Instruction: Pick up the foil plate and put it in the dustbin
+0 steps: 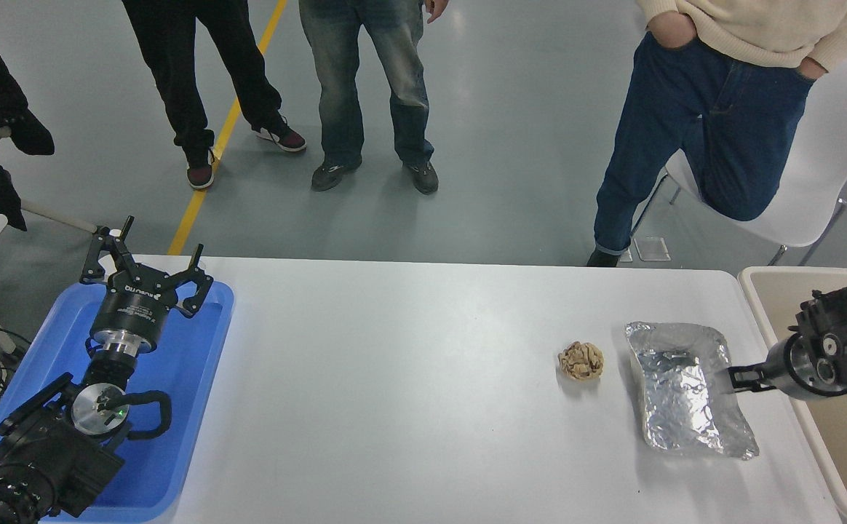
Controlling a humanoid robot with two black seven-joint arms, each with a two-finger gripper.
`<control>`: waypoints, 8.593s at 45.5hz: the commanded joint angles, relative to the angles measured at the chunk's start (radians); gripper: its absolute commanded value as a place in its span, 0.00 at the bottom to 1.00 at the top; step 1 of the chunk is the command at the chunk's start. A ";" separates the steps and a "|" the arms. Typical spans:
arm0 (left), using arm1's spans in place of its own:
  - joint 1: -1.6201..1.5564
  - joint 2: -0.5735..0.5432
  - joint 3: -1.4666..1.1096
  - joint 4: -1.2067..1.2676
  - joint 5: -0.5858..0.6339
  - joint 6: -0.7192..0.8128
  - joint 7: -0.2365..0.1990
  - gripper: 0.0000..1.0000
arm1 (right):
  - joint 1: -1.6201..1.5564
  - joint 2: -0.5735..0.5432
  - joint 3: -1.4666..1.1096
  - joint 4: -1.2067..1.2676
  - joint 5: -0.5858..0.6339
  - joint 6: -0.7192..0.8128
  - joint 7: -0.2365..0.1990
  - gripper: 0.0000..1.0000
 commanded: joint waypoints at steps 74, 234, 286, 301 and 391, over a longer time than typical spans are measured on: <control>-0.002 0.000 0.000 0.000 0.000 0.001 0.001 1.00 | -0.033 -0.102 0.119 0.067 0.243 -0.035 0.005 0.00; 0.000 0.000 0.000 0.000 0.000 0.001 0.001 1.00 | -0.489 -0.277 0.577 -0.606 0.285 -0.009 0.005 0.00; 0.000 0.000 0.000 0.000 0.000 0.001 0.001 1.00 | -0.729 0.021 0.634 -0.974 0.455 -0.328 0.005 0.62; 0.000 0.000 0.000 0.000 0.000 0.001 0.001 1.00 | -0.710 0.029 0.640 -0.957 0.455 -0.336 0.005 0.97; -0.002 -0.002 0.000 0.000 0.000 0.000 0.001 1.00 | 0.937 0.110 -0.113 0.331 0.344 0.714 0.007 1.00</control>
